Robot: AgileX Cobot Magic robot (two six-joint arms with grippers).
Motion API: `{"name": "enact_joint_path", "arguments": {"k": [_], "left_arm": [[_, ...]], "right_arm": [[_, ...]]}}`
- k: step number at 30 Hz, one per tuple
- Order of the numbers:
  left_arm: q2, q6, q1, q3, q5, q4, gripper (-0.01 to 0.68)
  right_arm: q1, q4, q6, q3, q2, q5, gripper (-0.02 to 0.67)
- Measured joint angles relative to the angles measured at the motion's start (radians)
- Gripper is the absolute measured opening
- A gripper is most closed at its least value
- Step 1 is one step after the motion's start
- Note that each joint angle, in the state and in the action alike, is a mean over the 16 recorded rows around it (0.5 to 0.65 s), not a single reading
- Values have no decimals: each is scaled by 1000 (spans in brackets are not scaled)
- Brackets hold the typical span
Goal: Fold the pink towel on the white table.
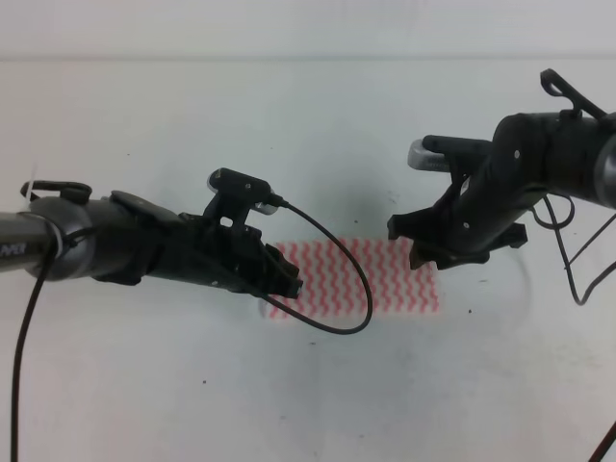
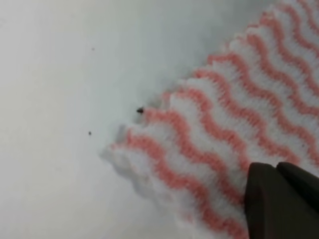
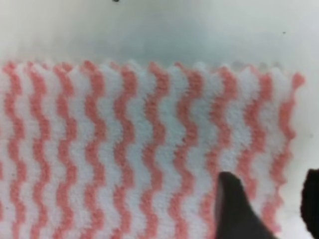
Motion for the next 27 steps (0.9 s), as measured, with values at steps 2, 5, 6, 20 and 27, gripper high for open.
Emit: {"name": "enact_joint_path", "arguments": {"k": [2, 5, 6, 20, 27], "left_arm": [[0, 0, 0, 0, 0, 0, -5], [0, 0, 0, 0, 0, 1, -5], [0, 0, 0, 0, 0, 1, -5], [0, 0, 0, 0, 2, 1, -5], [0, 0, 0, 0, 5, 1, -5]], "right_arm": [[0, -5, 0, -1, 1, 4, 283], [0, -9, 0, -1, 3, 9, 309], [0, -10, 0, -1, 3, 10, 315], [0, 8, 1, 0, 12, -2, 307], [0, 20, 1, -1, 26, -6, 270]]}}
